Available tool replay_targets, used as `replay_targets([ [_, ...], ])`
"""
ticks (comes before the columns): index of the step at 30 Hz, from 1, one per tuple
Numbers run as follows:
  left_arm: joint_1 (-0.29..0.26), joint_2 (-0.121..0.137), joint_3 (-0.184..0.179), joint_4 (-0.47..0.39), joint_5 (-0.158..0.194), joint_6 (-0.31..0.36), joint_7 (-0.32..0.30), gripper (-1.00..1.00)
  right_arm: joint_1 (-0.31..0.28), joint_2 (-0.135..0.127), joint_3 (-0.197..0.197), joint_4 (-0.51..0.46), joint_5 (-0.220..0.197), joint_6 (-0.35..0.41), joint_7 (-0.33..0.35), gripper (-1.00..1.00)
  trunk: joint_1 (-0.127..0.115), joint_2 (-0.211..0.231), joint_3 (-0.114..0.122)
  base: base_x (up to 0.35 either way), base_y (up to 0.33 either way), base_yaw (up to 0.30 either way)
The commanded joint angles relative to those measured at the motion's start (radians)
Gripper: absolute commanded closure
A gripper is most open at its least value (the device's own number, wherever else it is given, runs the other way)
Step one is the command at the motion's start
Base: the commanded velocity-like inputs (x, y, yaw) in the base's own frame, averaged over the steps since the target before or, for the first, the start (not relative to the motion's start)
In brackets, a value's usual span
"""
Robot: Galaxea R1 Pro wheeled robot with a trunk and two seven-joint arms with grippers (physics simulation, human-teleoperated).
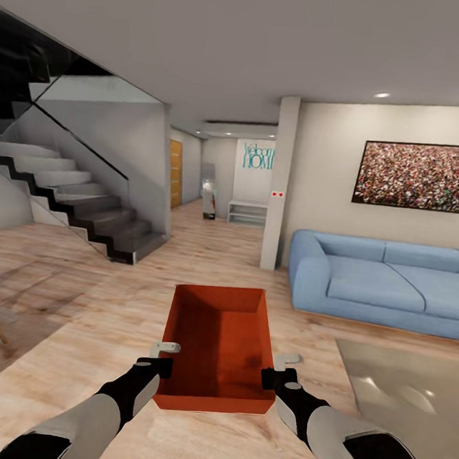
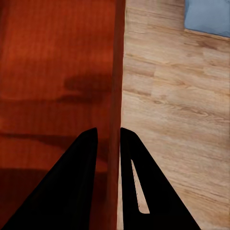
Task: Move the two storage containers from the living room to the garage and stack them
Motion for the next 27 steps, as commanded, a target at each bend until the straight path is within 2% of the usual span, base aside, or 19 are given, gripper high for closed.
replay_targets([
  [1, -0.001, -0.001, 0.031, -0.01, 0.002, 0.006, 0.008, 1.0, -0.001, 0.005, -0.03, 0.004, -0.003, -0.003, -0.003, 1.0, 0.001, -0.001, -0.001, 0.321, 0.0, 0.241],
  [10, -0.001, -0.001, 0.031, -0.01, 0.001, 0.006, 0.008, 1.0, -0.001, 0.005, -0.03, 0.004, -0.003, -0.003, -0.003, 1.0, 0.001, -0.001, -0.001, 0.321, 0.0, 0.257],
  [27, -0.001, -0.001, 0.031, -0.01, 0.002, 0.006, 0.008, 1.0, -0.001, 0.005, -0.032, 0.004, -0.004, -0.003, -0.003, 1.0, 0.001, -0.001, -0.001, 0.321, 0.0, 0.018],
])
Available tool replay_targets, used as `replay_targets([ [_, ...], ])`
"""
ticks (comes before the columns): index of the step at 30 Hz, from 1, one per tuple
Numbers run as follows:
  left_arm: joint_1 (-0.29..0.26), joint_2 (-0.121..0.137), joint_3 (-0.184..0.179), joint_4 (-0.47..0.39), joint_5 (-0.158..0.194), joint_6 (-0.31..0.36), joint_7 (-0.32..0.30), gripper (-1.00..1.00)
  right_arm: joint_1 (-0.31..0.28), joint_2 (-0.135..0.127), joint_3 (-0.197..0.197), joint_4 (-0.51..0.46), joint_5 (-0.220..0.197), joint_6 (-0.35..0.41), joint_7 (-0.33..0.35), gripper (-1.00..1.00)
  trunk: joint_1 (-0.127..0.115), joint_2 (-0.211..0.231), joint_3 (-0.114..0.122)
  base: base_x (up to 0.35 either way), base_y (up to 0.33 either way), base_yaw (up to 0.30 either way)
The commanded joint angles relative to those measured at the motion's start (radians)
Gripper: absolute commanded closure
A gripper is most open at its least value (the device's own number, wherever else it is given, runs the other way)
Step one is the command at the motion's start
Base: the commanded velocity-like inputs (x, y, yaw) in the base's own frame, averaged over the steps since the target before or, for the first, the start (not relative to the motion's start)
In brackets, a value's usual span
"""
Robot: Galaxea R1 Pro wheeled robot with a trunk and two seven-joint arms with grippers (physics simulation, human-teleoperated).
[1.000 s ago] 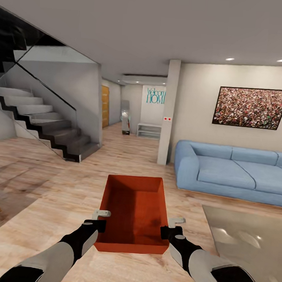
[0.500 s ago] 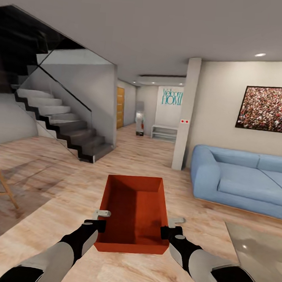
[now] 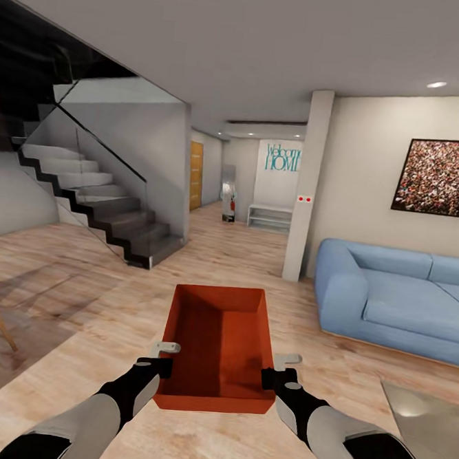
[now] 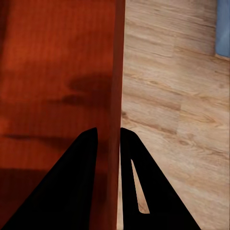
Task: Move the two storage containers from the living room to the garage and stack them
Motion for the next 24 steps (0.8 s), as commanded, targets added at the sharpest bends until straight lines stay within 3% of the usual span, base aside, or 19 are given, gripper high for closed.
replay_targets([
  [1, -0.001, -0.001, 0.031, -0.01, 0.002, 0.006, 0.008, 1.0, -0.001, 0.005, -0.032, 0.004, -0.003, -0.003, -0.002, 1.0, 0.001, -0.001, -0.001, 0.321, 0.0, 0.0],
  [24, -0.001, -0.002, 0.031, -0.008, 0.002, 0.004, 0.008, 1.0, -0.001, 0.007, -0.031, 0.001, -0.001, -0.009, -0.006, 1.0, 0.001, -0.001, -0.001, 0.321, 0.0, 0.0],
])
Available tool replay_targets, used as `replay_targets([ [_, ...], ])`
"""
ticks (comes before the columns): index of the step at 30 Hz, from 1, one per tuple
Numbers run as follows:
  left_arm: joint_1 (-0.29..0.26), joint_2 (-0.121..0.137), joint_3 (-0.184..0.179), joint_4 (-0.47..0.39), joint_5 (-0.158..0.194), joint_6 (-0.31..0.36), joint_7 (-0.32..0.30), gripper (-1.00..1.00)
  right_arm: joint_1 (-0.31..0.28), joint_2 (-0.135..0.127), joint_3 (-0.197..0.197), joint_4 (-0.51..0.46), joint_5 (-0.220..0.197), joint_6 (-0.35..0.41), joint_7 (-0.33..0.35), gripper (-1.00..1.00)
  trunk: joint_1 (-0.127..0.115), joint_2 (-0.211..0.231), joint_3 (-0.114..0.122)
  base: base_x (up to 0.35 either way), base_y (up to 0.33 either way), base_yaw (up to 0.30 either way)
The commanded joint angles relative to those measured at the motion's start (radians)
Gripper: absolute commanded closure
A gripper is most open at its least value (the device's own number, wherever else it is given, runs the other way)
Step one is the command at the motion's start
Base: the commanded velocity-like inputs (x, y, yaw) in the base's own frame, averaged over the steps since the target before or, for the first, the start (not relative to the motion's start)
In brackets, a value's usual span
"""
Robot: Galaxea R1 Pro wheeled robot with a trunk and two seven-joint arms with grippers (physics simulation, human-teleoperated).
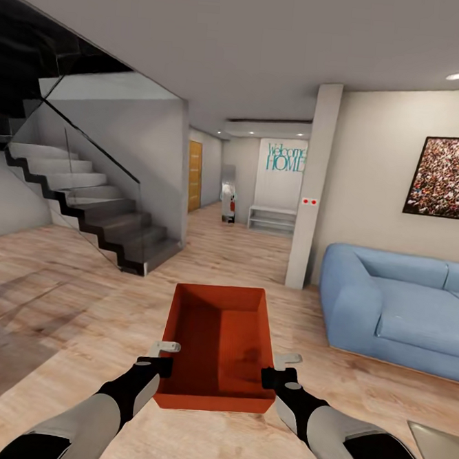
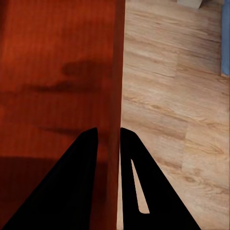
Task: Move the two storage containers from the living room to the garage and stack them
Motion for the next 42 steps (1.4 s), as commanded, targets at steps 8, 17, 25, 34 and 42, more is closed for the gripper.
replay_targets([
  [8, -0.001, -0.005, 0.031, -0.003, 0.003, 0.005, 0.009, 1.0, -0.001, 0.005, -0.024, 0.003, -0.001, 0.005, 0.0, 1.0, 0.001, -0.001, -0.001, 0.322, 0.0, 0.0],
  [17, -0.001, -0.004, 0.032, -0.002, 0.004, 0.004, 0.009, 1.0, -0.001, 0.007, -0.024, 0.004, -0.001, 0.006, 0.001, 1.0, 0.001, -0.001, -0.001, 0.322, 0.0, 0.0],
  [25, -0.001, -0.002, 0.032, -0.002, 0.036, 0.004, 0.009, 1.0, -0.001, 0.007, -0.024, 0.006, 0.004, 0.006, 0.0, 1.0, 0.001, -0.001, -0.001, 0.322, 0.0, 0.0],
  [34, -0.001, -0.002, 0.031, 0.001, 0.054, 0.005, 0.01, 1.0, -0.001, 0.006, -0.024, 0.007, 0.004, 0.006, 0.001, 1.0, 0.001, -0.001, -0.001, 0.323, 0.0, 0.0],
  [42, -0.001, -0.002, 0.03, 0.003, 0.055, 0.006, 0.01, 1.0, -0.001, 0.006, -0.024, 0.007, 0.008, 0.006, 0.0, 1.0, 0.001, -0.001, -0.001, 0.323, 0.0, 0.0],
])
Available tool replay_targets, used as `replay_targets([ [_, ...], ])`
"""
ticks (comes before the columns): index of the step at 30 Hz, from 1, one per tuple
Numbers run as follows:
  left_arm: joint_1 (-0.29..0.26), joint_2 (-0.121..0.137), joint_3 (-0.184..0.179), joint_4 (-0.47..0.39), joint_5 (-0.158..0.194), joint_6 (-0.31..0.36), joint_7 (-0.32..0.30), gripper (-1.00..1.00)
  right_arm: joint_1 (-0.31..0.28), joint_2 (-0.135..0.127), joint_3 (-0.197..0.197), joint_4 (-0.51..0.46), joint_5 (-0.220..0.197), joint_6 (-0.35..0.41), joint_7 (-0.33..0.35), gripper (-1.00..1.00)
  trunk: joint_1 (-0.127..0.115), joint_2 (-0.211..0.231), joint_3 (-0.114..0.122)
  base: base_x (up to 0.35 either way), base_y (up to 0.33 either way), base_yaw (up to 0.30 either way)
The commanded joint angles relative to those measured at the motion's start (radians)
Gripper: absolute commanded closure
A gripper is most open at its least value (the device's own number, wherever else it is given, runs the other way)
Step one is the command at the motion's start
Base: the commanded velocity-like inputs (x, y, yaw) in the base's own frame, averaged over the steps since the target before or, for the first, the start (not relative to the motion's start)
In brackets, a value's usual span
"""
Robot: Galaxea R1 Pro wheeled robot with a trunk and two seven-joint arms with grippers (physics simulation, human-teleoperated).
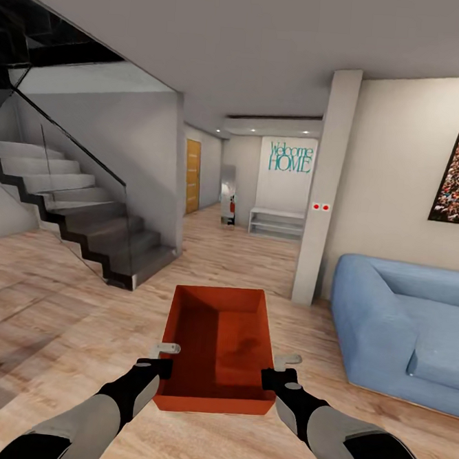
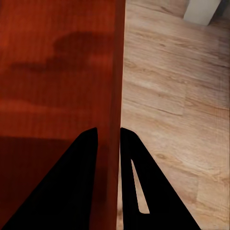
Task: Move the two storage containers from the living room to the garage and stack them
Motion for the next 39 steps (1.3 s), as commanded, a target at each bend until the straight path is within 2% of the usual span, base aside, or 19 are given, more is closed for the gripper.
replay_targets([
  [1, -0.001, -0.001, 0.032, -0.007, 0.052, 0.007, 0.009, 1.0, -0.001, 0.007, -0.017, 0.004, -0.003, -0.003, -0.004, 1.0, 0.001, -0.001, -0.001, 0.323, 0.0, 0.0],
  [39, -0.001, -0.001, 0.032, -0.006, 0.054, 0.007, 0.009, 1.0, -0.001, 0.007, -0.017, 0.004, -0.01, -0.008, -0.007, 1.0, 0.001, -0.001, -0.001, 0.323, 0.0, 0.0],
])
